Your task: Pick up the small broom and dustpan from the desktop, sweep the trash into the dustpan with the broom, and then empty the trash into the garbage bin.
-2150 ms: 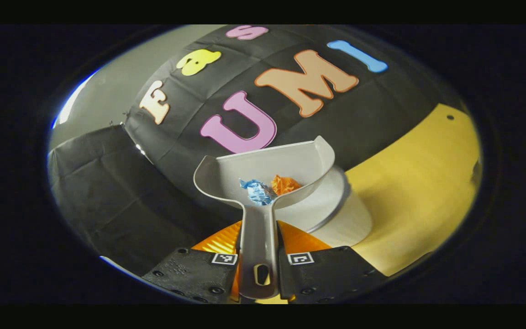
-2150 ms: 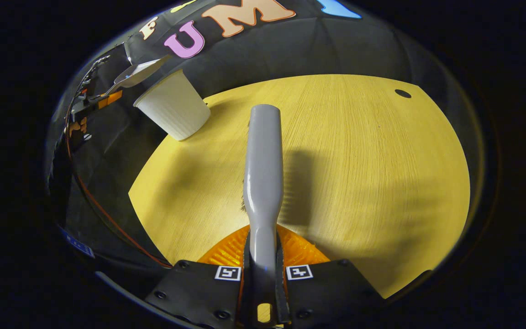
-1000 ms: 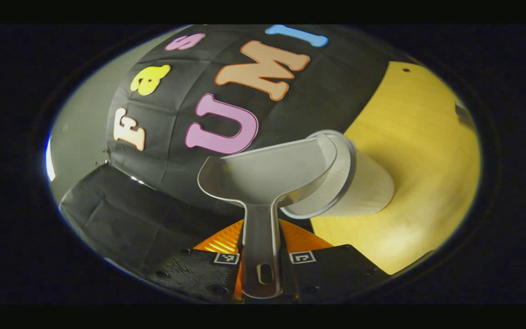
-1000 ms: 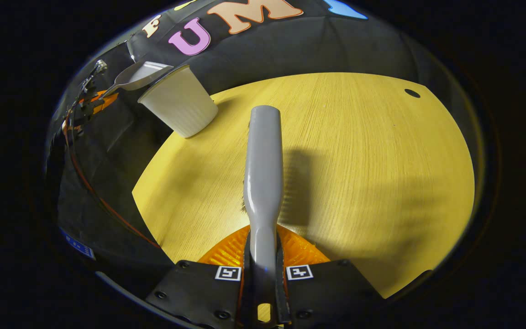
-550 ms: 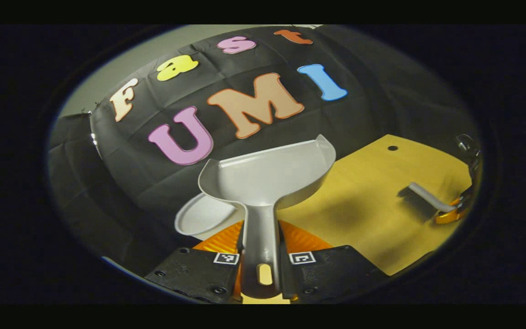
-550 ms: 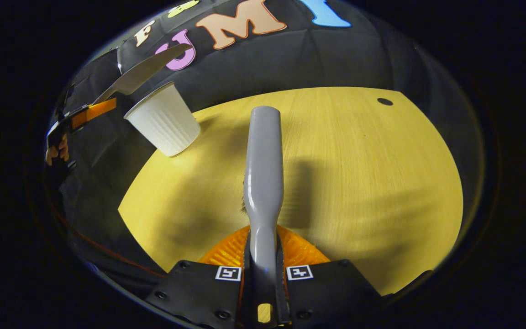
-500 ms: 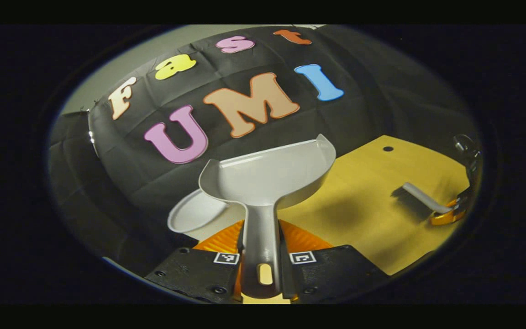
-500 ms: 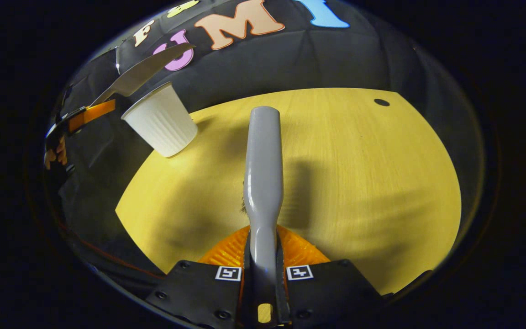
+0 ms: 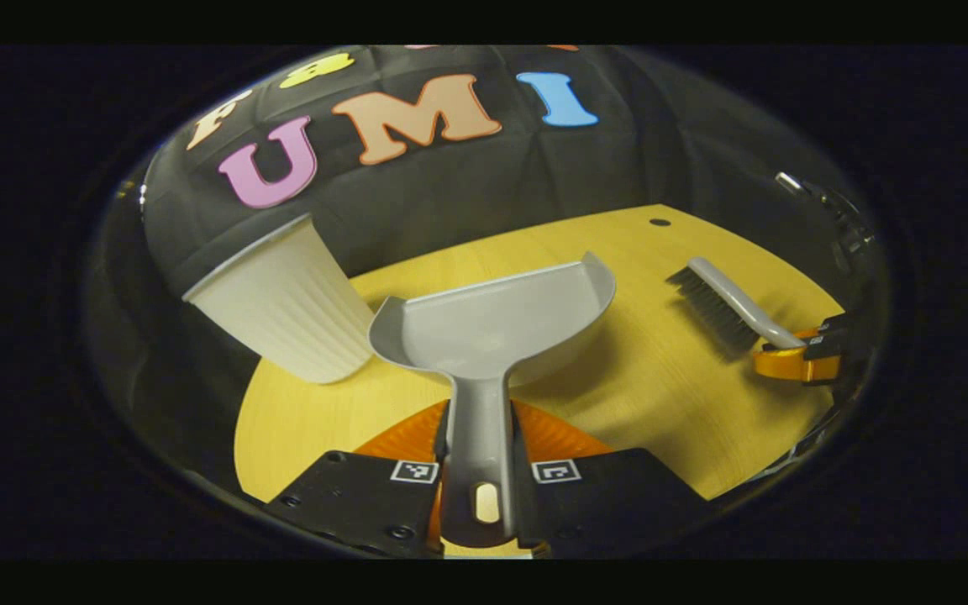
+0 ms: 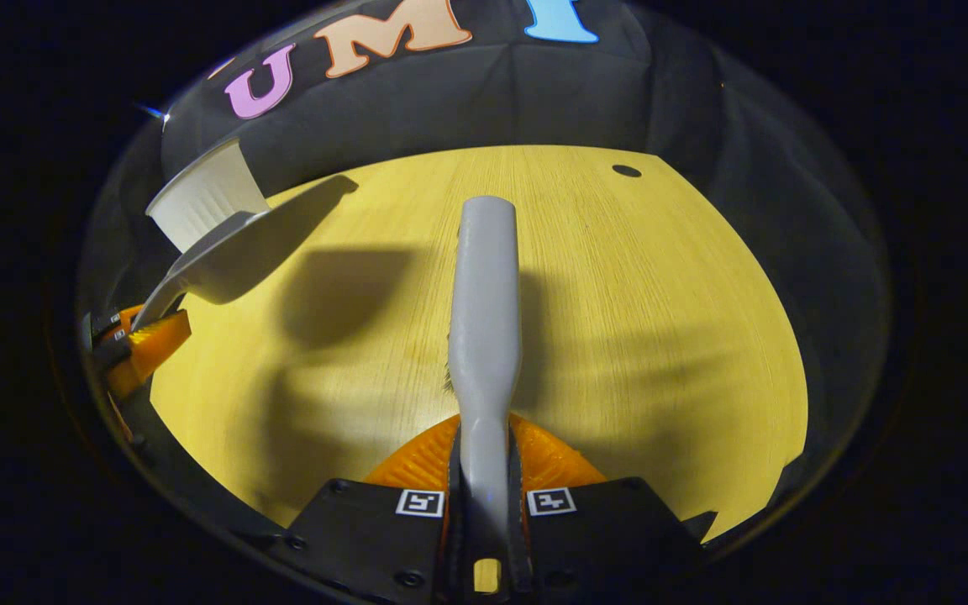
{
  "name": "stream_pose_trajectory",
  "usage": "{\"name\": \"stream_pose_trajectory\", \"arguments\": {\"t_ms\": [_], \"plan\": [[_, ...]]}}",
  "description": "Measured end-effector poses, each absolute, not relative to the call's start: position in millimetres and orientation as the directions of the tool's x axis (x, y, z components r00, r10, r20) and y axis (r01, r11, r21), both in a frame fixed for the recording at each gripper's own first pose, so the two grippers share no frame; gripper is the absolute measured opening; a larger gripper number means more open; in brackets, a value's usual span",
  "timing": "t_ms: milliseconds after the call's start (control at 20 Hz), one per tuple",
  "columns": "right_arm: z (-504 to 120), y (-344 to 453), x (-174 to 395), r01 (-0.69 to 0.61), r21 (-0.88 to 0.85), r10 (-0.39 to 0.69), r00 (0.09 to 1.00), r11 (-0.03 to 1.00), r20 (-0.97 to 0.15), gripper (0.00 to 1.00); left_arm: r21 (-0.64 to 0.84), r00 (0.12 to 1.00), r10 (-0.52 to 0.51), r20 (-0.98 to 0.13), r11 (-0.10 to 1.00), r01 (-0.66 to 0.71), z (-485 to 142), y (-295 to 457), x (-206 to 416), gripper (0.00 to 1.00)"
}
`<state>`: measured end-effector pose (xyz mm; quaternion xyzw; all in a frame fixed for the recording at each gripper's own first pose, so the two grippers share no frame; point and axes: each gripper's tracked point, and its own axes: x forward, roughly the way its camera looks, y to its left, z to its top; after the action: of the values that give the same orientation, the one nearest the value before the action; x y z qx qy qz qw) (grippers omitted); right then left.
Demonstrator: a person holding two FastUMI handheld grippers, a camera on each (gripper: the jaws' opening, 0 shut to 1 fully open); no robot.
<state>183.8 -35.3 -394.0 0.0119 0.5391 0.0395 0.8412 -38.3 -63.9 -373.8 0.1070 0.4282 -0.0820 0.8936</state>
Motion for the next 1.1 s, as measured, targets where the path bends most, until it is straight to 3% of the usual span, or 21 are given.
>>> {"name": "stream_pose_trajectory", "arguments": {"t_ms": [250,400,600,650,750,800,850,950,1100], "plan": [[-391.4,-42.2,177.4,-0.058,-0.005,0.014,0.329,0.998,-0.944,0.22,0.108,0.535,-0.021,-0.845,0.972,0.21,-407.5,-59.3,-48.1,0.26],[-388.4,-43.3,176.7,-0.078,-0.034,-0.008,0.313,0.996,-0.95,0.23,0.149,0.544,-0.001,-0.839,0.961,0.232,-411.7,-60.7,-50.6,0.27],[-384.2,-45.9,176.7,-0.093,-0.048,-0.017,0.313,0.995,-0.95,0.31,0.076,0.515,-0.027,-0.857,0.981,0.178,-416.8,-68.1,-64.8,0.3],[-384.0,-43.8,176.1,-0.094,-0.036,-0.005,0.312,0.995,-0.95,0.6,0.072,0.52,-0.029,-0.854,0.982,0.173,-418.5,-71.6,-67.1,0.37],[-382.0,-45.1,175.9,-0.097,-0.034,0.0,0.329,0.995,-0.944,0.83,0.076,0.548,-0.024,-0.836,0.984,0.16,-412.8,-73.3,-66.3,0.7],[-376.3,-46.6,179.3,-0.099,-0.037,0.001,0.359,0.994,-0.934,0.94,0.091,0.571,-0.01,-0.821,0.985,0.148,-406.0,-71.6,-61.8,0.87],[-367.2,-49.4,184.2,-0.102,-0.038,0.007,0.404,0.994,-0.915,1.0,0.112,0.608,0.015,-0.794,0.986,0.122,-392.5,-67.6,-58.3,0.88],[-328.1,-53.7,204.6,-0.116,-0.036,0.034,0.554,0.993,-0.832,1.0,0.153,0.705,0.076,-0.705,0.987,0.046,-346.2,-59.7,-43.6,0.88],[-222.4,-64.8,231.7,-0.152,-0.022,0.112,0.809,0.988,-0.576,1.0,0.145,0.868,0.117,-0.483,0.988,-0.053,-236.0,-62.8,-16.1,0.88]]}}
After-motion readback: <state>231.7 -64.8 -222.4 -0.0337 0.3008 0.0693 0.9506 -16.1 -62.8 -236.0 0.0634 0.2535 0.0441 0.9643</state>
